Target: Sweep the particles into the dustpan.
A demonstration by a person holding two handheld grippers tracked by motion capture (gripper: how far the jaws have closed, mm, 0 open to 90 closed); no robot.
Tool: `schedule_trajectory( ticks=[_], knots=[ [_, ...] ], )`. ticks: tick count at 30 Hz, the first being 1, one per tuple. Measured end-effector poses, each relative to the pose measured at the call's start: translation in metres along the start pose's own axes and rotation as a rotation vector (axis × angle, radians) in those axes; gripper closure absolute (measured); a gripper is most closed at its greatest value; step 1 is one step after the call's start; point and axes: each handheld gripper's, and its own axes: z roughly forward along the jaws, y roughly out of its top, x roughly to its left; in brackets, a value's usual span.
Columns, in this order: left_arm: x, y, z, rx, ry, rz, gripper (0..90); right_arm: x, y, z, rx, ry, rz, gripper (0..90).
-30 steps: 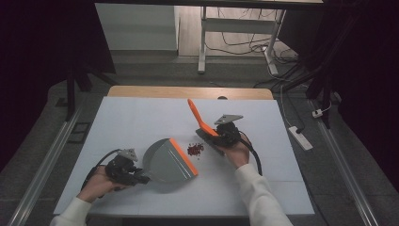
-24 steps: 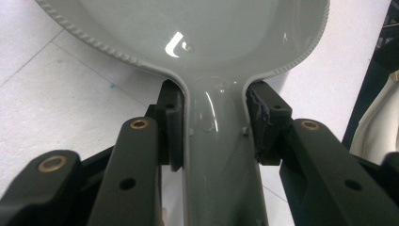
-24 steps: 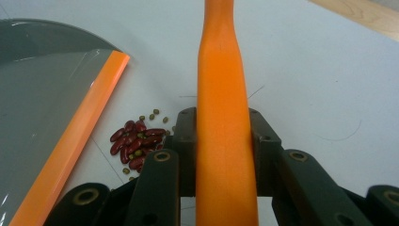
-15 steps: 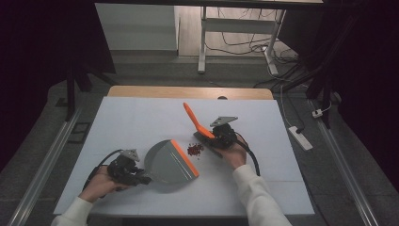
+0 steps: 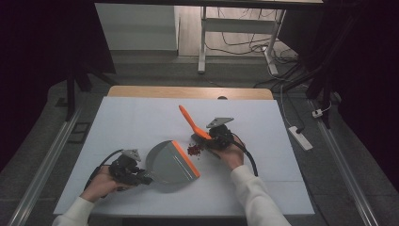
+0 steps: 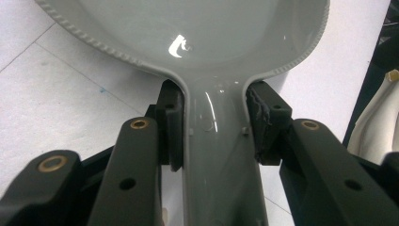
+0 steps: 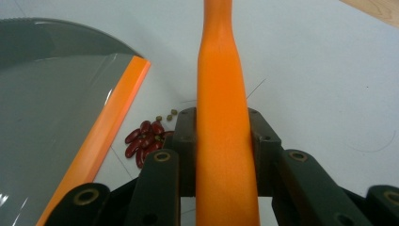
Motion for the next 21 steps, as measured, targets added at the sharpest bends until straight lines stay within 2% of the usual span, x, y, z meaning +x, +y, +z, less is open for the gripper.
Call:
schedule_trajectory(
  ticks=[21],
  knots=[
    [0.001,0.001,0.002,0.003,-0.013,-0.005,62.1,0.017,0.006,0.006,0.018,0.025,-0.056,70.0]
  ],
)
